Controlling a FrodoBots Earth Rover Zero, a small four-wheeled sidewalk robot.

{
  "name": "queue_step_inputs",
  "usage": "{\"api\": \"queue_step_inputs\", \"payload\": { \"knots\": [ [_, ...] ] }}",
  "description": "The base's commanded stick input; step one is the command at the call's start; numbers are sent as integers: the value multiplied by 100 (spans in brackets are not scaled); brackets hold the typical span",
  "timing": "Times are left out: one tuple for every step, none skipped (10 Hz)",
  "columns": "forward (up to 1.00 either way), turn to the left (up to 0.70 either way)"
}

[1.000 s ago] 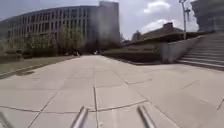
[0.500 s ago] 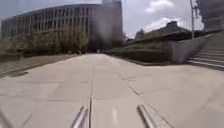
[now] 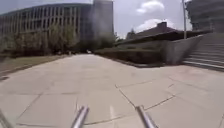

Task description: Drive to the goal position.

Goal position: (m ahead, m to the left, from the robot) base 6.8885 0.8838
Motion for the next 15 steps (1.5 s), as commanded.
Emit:
{"api": "queue_step_inputs", "payload": {
  "knots": [
    [100,5],
    [100,5],
    [100,5],
    [100,5],
    [100,5],
    [100,5],
    [100,5],
    [100,5],
    [100,5],
    [100,5],
    [100,5],
    [100,5],
    [100,5],
    [100,5],
    [100,5]
  ]
}}
